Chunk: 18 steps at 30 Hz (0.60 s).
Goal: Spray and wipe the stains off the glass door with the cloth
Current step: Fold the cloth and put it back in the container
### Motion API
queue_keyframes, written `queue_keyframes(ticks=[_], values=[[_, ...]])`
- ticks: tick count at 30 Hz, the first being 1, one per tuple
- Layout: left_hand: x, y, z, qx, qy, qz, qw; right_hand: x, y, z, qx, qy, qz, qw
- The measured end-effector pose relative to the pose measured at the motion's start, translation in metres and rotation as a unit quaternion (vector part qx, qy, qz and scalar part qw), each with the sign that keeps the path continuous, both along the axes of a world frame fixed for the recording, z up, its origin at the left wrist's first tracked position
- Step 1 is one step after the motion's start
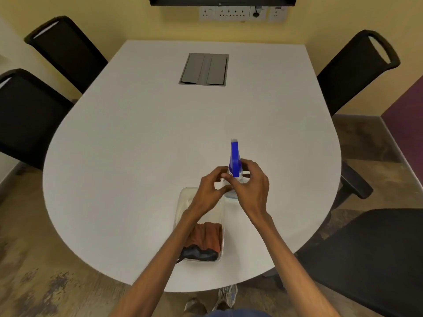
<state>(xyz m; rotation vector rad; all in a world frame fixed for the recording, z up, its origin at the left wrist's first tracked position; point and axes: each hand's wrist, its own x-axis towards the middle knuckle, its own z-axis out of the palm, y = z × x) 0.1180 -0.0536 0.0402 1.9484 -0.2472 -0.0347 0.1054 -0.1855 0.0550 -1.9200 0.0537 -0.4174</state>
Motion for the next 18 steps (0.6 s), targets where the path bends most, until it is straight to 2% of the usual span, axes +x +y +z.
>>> queue_keyframes(ticks=[7,18], values=[[-0.013,0.043,0.027,-0.031,-0.032,0.044,0.998,0.003,0.037,0.032,-0.004,-0.042,0.032,0.999],[-0.014,0.084,-0.010,0.010,0.059,0.082,0.995,0.006,0.088,-0.014,0.008,0.051,0.059,0.997]])
